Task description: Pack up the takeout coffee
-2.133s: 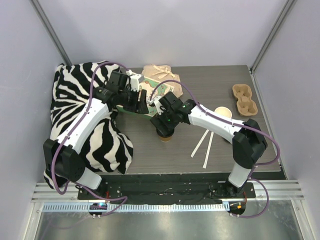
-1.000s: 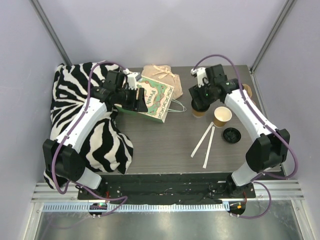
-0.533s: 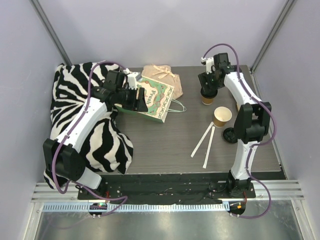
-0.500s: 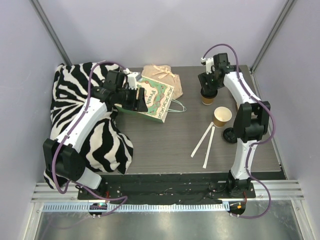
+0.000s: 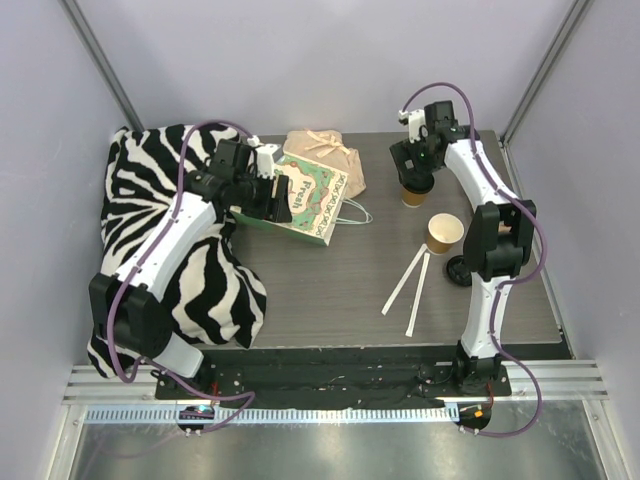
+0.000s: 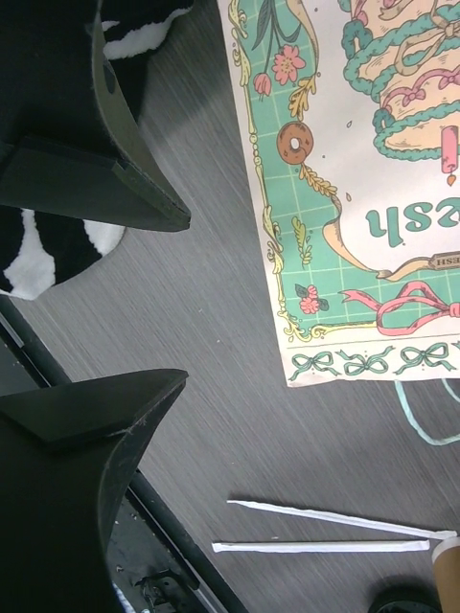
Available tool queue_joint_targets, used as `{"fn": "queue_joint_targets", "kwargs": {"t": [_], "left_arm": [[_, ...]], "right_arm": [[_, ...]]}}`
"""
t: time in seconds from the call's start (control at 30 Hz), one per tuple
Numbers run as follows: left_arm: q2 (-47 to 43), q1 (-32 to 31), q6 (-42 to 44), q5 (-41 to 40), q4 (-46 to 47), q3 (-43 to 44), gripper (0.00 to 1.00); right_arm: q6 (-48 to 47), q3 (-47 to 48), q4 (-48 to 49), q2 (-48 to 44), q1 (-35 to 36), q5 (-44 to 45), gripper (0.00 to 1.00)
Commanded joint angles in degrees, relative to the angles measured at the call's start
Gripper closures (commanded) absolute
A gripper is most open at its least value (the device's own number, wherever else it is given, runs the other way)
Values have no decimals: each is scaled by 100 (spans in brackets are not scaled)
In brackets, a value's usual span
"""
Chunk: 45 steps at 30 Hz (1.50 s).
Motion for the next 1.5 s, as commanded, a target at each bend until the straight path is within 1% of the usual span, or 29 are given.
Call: {"fn": "queue_joint_targets", "kwargs": {"t": [0.0, 0.07, 0.1, 0.13, 0.17, 0.2, 0.23, 0.33, 0.37, 0.47, 0.5, 0.57, 0.73, 0.9, 0.93, 1.03, 1.13, 1.47], "left_arm": [[-42, 36, 102, -52, 32, 319, 36], [-77, 45, 93, -52, -3, 372, 36], [-104, 36, 76, -44, -3, 425, 36], [-121, 36, 67, -44, -3, 451, 36], [-130, 36, 58, -35, -3, 486, 36], [-148, 36, 49, -26, -3, 504, 36], [-165, 36, 32, -17, 15, 548, 36], [-201, 45, -38, 9, 59, 539, 36], [-209, 36, -56, 18, 94, 531, 36], [-218, 36, -100, 88, 129, 487, 36], [-218, 36, -100, 123, 147, 469, 36], [-210, 36, -118, 167, 164, 425, 36], [-174, 36, -153, 255, 243, 346, 36], [-157, 36, -205, 343, 331, 232, 36], [-148, 45, -223, 343, 331, 223, 36], [-148, 45, -214, 326, 349, 197, 36], [-148, 36, -214, 308, 366, 188, 36], [-86, 45, -249, 326, 393, 179, 36]], "right_arm": [[153, 623, -262, -359, -84, -456, 0], [259, 1078, -596, -526, -251, -712, 0], [303, 1238, -729, -666, -522, -1000, 0], [295, 1388, -869, -737, -612, -1090, 0], [260, 1650, -1175, -781, -874, -1195, 0], [172, 1748, -1335, -851, -1094, -1284, 0], [-20, 1802, -1493, -869, -1470, -1345, 0], [-442, 1697, -2012, -870, -2079, -1381, 10], [-496, 1592, -2266, -843, -2437, -1355, 19], [-672, 1162, -2540, -781, -2817, -1171, 35], [-707, 1013, -2541, -808, -2871, -1109, 37], [-760, 601, -2523, -834, -2898, -1021, 41], [-550, -50, -2331, -755, -2889, -1021, 43], [-322, -561, -1496, -659, -2600, -618, 46], [-286, -666, -1364, -641, -2538, -521, 48], [-128, -703, -1082, -457, -2362, -319, 53], [-40, -676, -836, -264, -2239, -99, 55], [119, -149, -669, 387, -2159, 34, 56]]}}
